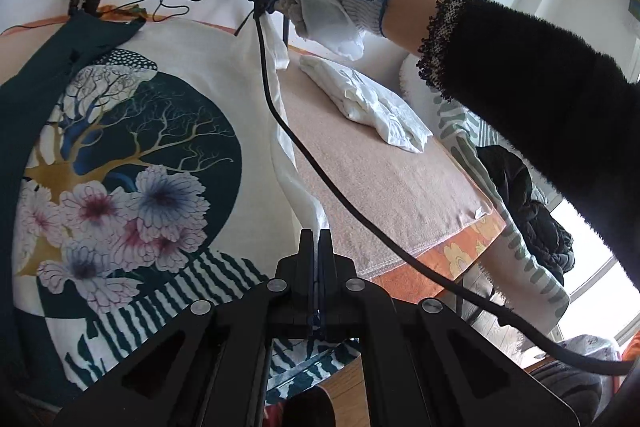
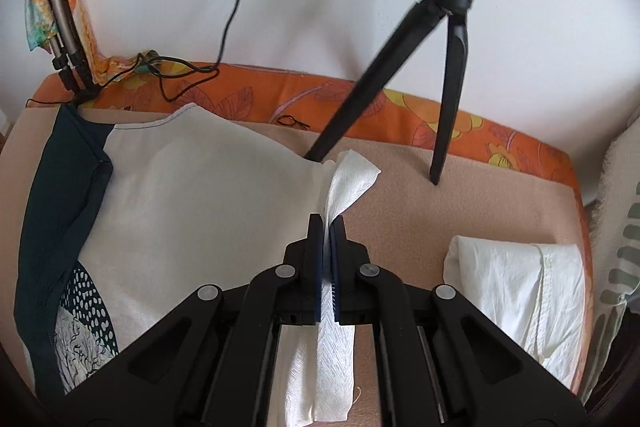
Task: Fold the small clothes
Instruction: 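Grasp the cream edge, left gripper at the hem, right at the sleeve, then lift the cream side with both grippers and fold it over the dark green fold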
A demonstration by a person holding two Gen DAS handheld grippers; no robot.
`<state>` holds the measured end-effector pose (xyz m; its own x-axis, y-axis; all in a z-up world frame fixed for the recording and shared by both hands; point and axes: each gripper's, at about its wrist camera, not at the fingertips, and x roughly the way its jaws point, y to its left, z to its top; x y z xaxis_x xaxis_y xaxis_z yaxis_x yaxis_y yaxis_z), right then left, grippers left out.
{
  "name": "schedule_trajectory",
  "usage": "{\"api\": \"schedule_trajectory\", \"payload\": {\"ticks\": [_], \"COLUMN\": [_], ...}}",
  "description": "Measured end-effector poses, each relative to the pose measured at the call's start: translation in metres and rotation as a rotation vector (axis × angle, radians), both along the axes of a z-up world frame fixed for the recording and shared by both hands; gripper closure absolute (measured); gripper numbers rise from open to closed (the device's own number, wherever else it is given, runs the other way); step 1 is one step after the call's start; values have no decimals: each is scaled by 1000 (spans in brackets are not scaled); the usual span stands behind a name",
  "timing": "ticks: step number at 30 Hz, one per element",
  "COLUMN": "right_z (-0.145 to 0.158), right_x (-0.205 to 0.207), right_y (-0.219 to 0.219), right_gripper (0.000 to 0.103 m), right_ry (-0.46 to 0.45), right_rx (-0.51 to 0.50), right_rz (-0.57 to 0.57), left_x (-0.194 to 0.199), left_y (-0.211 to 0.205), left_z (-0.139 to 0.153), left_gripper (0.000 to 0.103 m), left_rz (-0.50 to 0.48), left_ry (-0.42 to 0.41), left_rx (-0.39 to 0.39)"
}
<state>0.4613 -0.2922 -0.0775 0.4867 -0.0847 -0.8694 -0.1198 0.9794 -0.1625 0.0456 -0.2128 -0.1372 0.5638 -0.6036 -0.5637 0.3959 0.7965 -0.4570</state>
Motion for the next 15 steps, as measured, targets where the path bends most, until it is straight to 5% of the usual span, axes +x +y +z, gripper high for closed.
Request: {"api": "schedule_trajectory", "payload": {"ticks": [5,15], "right_z": [12,-28], "right_x": [-2,-6], "right_y": [69,183], "right_gripper": [99,99], "right_ry": [-30,-6], "right_rx": [-118,-242], "right_rz": [89,218], "left_x": [-4,-7], "left_y": [27,70], "left_z": [-1,-6], "left_gripper": [103,103], "left_rz": [62,145], "left_ry": [12,20], "left_rx": [-4,-3]}}
